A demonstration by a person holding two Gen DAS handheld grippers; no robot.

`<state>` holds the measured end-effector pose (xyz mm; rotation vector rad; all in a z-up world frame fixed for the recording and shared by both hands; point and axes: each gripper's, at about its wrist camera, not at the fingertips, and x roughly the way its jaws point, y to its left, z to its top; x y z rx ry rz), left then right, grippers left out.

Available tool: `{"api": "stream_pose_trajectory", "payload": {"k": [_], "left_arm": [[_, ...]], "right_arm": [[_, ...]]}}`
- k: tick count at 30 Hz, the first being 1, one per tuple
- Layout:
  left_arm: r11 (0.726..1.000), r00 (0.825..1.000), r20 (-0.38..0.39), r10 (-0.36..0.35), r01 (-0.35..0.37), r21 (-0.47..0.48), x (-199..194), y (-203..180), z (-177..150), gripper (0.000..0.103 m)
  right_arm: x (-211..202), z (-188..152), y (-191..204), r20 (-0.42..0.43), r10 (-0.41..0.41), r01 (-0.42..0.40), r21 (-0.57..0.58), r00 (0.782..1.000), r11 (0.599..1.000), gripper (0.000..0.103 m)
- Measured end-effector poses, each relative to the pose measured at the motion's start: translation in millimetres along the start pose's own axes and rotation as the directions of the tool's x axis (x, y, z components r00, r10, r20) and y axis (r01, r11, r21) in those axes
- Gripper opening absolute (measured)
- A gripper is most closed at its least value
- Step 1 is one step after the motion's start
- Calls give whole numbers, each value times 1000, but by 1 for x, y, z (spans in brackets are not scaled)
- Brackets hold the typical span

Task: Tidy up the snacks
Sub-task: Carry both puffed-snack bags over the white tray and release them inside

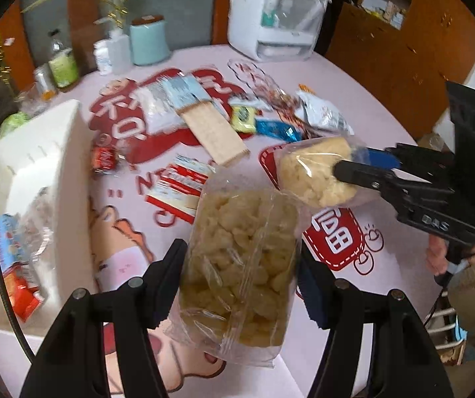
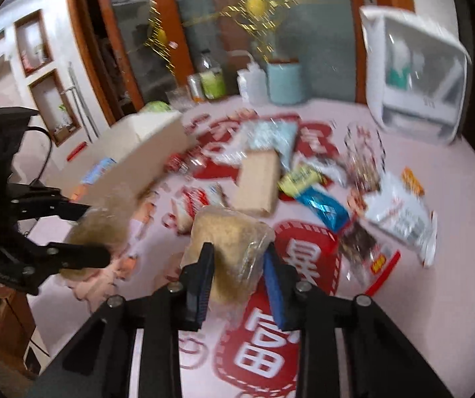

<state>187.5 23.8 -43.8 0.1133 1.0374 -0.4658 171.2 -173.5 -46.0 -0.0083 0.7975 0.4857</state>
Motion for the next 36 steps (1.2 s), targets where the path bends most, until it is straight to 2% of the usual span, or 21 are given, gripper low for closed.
{"api": "stream_pose_trajectory", "payload": {"k": [4,8,13,17,18,21,26,31,36], "left_arm": [[999,997,67,44,-42,-33,-39,18,1,63],[993,985,137,103,-93,-74,-81,43,3,63],[971,956,206,209,-177,-162,-125,85,4,63],[942,930,238,281,-219,-256,-150,125,3,63],[930,922,243,302,-228,-289,-155,139,3,63],[907,914,241,327,-232,-351,-161,169,0,62],[874,901,214,376,-269,-404,-148,208,-4,62],[836,917,145,372,-263,-481,-121,247,-9,62],[806,931,80,357,-263,-530,-93,273,-17,62]], "right_arm": [[-20,22,33,60,31,-28,-52,998,998,29],[-34,44,69,123,53,-39,-109,991,993,29],[-42,76,117,198,87,-55,-164,976,985,29],[-28,102,149,222,98,-57,-185,970,981,29],[-21,109,157,219,103,-62,-186,970,981,29],[5,125,177,204,104,-64,-196,973,978,29],[50,135,203,139,122,-93,-196,983,976,29],[99,135,226,47,144,-134,-168,988,977,29],[139,115,242,-62,148,-157,-178,987,971,30]]}}
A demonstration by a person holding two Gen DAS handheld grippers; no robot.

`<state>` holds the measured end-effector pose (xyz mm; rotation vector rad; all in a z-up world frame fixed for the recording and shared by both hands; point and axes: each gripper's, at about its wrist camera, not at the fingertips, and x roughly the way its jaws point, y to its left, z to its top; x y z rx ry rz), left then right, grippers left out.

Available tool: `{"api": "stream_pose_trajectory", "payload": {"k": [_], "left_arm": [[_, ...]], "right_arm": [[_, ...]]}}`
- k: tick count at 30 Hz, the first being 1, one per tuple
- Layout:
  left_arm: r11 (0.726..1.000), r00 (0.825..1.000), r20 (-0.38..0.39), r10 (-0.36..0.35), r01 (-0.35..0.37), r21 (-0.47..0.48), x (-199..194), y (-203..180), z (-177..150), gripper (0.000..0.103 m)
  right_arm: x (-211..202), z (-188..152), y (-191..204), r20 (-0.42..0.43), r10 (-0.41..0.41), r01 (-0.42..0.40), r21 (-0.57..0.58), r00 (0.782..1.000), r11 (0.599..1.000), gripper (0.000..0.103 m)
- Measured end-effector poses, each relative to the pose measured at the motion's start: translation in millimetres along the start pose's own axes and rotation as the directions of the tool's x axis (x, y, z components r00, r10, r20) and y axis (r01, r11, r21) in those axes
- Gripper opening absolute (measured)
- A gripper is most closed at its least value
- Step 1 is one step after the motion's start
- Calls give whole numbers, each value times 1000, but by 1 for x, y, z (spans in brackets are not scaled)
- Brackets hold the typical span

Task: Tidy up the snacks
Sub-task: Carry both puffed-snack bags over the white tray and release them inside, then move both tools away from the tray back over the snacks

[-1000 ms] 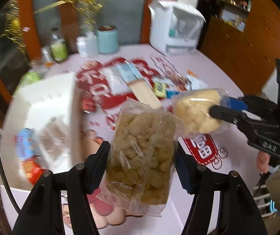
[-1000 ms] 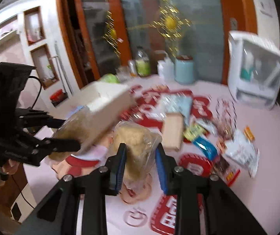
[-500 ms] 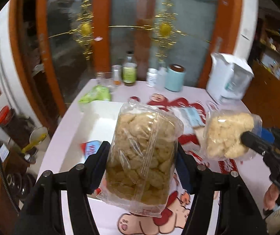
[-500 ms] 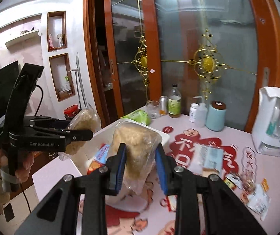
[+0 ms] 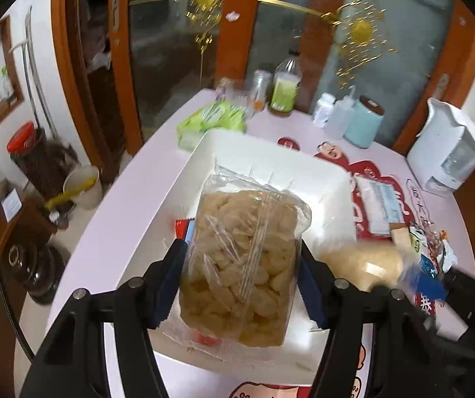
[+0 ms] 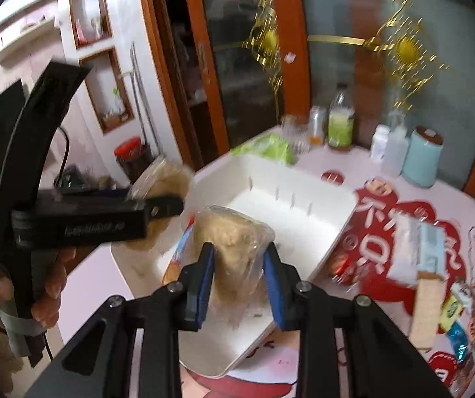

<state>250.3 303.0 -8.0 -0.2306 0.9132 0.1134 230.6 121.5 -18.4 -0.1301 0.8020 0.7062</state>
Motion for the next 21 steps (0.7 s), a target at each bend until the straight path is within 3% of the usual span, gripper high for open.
{"api": "stream_pose_trajectory", "payload": {"k": [4,6,7,8,12,21], "left_arm": [[999,999,-35,19,-20,-30,17,5,-5,63],[998,997,-60,45,-47,-30,23,5,-8,81],[998,997,-65,49,-51,-28,24,5,-8,99],[998,997,-60,52,-54,-26,23,5,-9,103],[999,999,-10,44,-44,-15,10,1,-10,103],[999,999,34,16,-17,38,-25,-22,-26,103]], "right_arm": [[24,-14,8,-99,17,-18,-10,995,1000,32],[27,-18,9,-121,72,-72,5,990,997,32],[25,-20,9,-123,92,-91,15,988,996,32],[23,-21,9,-121,100,-99,18,988,995,33],[6,-27,12,-85,67,-67,0,994,998,46],[-42,-48,10,-16,45,-45,3,999,999,46]]}}
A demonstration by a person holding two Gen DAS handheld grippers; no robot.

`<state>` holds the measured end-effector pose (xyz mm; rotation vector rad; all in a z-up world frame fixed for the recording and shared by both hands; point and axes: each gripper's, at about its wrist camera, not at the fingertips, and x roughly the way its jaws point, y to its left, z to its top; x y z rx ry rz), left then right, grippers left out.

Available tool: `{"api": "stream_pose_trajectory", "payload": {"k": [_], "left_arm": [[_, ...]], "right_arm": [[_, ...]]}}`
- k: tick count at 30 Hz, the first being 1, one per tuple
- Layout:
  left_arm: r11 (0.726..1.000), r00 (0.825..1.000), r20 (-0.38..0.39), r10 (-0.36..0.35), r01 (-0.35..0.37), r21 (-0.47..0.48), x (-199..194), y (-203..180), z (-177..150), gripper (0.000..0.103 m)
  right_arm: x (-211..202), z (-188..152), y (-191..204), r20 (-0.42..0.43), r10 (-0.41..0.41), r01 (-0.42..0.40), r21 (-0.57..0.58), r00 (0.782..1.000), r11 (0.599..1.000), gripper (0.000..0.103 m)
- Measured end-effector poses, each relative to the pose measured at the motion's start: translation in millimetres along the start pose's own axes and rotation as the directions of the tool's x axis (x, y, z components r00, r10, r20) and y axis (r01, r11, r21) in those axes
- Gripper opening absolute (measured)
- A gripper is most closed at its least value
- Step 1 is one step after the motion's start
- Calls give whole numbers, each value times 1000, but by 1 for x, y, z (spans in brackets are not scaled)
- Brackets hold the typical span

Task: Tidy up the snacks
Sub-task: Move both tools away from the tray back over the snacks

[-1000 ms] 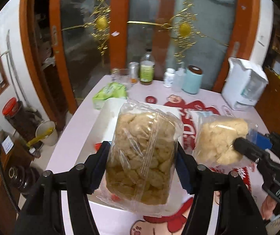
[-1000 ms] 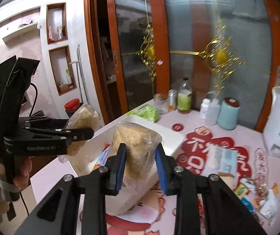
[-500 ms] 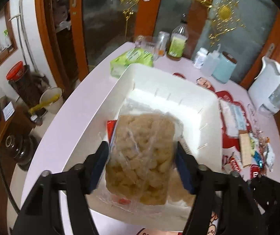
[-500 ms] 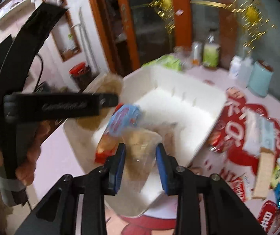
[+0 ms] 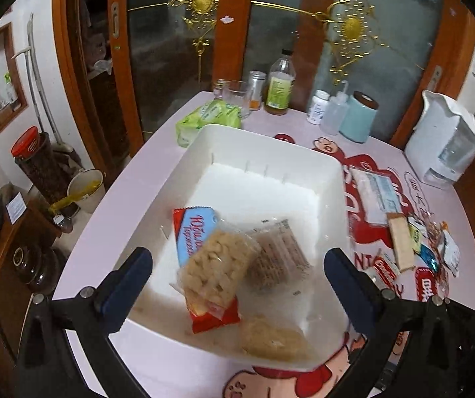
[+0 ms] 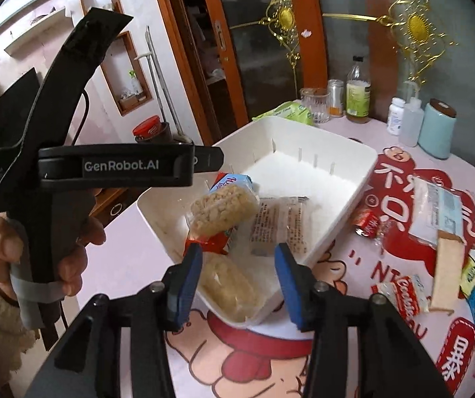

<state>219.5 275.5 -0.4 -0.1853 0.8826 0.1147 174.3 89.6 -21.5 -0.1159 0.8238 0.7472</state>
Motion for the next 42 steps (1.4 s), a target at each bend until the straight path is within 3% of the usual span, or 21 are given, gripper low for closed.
{"api": "stream_pose_trajectory", "payload": {"k": [5,14,20,25,32,36,42], "left_arm": [[999,1000,19,-6,5,46,-24,-18,-13,103],[988,995,55,-79,71,139,-72,-55,-34,103],[959,982,93,-162,134,250,-103,-90,-48,103],[940,972,89,-217,184,287,-115,-120,-54,103],[908,970,69,-232,190,374,-113,-171,-54,103],[903,978,64,-200,159,400,-97,-201,-47,103],[906,970,-68,-234,243,346,-42,-241,-31,103]], "right_arm": [[-29,-12,-4,41,-29,28,31,999,999,46],[-78,-35,-19,86,-90,84,69,992,994,46],[-116,-56,-43,124,-149,139,85,981,987,46],[-149,-72,-74,136,-238,223,115,962,968,46],[-199,-90,-140,104,-368,340,218,924,915,46],[-220,-97,-187,77,-450,410,302,890,861,46],[-223,-105,-255,22,-476,431,390,879,814,46]]}}
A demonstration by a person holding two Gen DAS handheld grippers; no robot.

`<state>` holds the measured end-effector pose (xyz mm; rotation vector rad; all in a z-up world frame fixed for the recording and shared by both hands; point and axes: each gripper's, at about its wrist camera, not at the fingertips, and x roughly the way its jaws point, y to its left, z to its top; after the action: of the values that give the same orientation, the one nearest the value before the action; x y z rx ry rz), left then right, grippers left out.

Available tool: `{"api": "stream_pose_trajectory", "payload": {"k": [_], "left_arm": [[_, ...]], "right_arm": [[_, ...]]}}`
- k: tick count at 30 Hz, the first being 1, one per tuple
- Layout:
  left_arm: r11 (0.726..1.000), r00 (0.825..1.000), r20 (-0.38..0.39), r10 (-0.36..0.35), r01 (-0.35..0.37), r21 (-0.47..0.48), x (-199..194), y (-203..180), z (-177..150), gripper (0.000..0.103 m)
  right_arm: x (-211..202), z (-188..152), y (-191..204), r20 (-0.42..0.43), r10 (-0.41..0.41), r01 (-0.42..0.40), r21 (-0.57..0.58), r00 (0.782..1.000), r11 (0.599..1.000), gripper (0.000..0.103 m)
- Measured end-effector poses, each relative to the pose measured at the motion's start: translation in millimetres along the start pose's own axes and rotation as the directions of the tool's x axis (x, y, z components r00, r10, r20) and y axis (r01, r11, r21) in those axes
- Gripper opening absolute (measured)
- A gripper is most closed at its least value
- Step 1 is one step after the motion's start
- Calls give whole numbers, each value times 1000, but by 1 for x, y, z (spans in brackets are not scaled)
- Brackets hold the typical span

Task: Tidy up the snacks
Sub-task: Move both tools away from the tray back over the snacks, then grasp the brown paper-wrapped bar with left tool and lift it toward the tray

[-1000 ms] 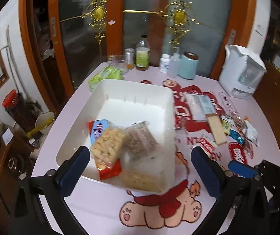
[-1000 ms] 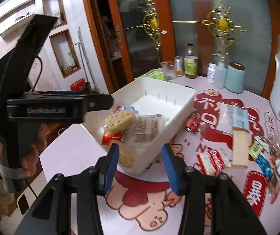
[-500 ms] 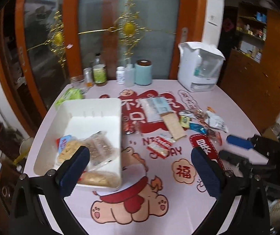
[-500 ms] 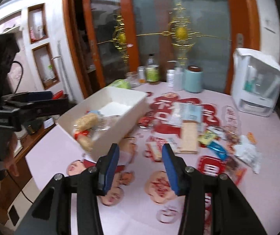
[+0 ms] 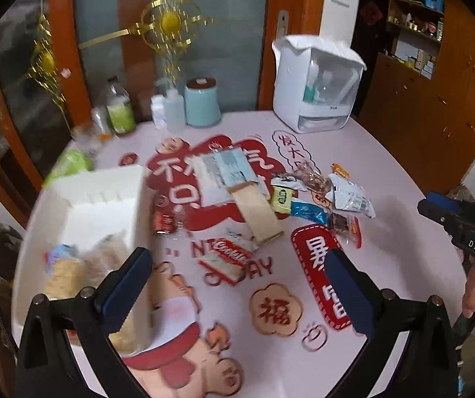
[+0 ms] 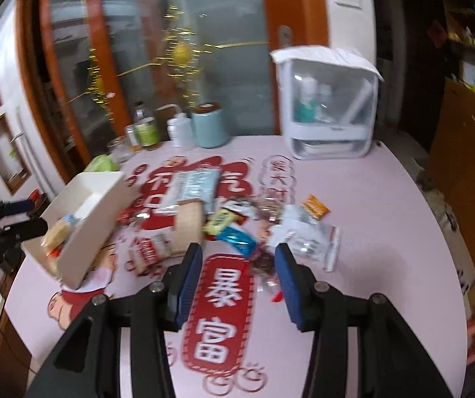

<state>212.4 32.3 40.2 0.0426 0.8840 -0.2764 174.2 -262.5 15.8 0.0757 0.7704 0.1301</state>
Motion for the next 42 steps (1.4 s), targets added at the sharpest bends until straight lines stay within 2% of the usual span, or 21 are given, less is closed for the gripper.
{"api": "stream_pose_trajectory", "payload": {"k": [6,9,14,20,28,35,37,39,42], "left_arm": [[996,997,-75,-8,1,-92,74,-4,21,103],[991,994,-113,-1,-14,-135,111,-4,30,103],[986,985,-167,37,-63,-156,166,-8,37,103],[974,969,-247,31,-85,-209,225,-15,37,103],[960,957,-286,47,-122,-251,270,-26,40,103],[955,947,-320,28,-120,-272,293,-29,32,101],[956,953,-303,30,-115,-268,293,-29,31,99],[960,956,-292,23,-103,-260,292,-28,31,95],[964,961,-276,-22,-54,-262,286,-25,33,70]], "right_arm": [[46,4,-33,-63,-13,14,12,998,1000,46],[73,-4,-37,-105,23,-22,8,994,1000,46],[106,-23,-24,-143,34,-41,-46,989,998,46],[143,-33,-5,-188,31,-54,-119,982,991,46],[181,-40,6,-215,-40,-11,-231,976,973,46],[189,-42,9,-201,-87,24,-299,976,954,55],[190,-44,12,-195,-105,36,-330,975,943,55],[189,-46,13,-195,-114,38,-354,974,934,55],[186,-48,11,-199,-102,24,-360,975,933,55]]}}
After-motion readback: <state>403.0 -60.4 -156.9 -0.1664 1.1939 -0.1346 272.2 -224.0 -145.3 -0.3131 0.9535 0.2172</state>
